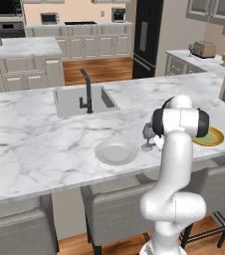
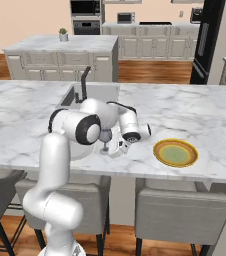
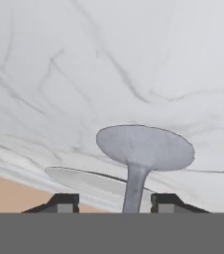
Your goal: Retrieve the wine glasses from the counter and place one next to each plate.
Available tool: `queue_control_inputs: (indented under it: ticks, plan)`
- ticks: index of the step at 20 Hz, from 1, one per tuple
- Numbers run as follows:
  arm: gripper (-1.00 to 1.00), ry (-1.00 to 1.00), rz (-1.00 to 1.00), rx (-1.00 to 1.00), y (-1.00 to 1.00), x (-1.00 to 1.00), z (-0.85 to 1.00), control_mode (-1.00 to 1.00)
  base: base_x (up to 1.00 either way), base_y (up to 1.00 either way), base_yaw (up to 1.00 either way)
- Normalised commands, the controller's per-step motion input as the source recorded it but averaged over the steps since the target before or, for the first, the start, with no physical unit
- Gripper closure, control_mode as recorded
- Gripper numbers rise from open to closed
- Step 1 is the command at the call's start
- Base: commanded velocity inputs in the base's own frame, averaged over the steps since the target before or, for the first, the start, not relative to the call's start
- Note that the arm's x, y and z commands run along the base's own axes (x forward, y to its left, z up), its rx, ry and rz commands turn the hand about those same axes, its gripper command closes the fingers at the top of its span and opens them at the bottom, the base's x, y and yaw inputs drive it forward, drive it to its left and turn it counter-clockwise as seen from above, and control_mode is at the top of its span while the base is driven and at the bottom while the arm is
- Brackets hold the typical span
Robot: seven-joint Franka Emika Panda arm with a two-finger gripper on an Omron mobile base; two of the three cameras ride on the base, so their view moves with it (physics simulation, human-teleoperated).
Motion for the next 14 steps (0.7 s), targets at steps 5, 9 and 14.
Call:
queue_control_inputs:
  ticks: [5, 9, 14]
  plan:
    - [-1.0, -0.13, 0.0, 0.0, -0.08, -0.02, -0.21, -1.0, 0.0, 0.0, 0.0]
    - [-1.0, 0.0, -0.01, 0.0, -0.1, 0.0, -0.02, -1.0, 0.0, 0.0, 0.0]
    - [-1.0, 0.0, -0.05, 0.05, -0.11, 0.0, 0.01, -1.0, 0.0, 0.0, 0.0]
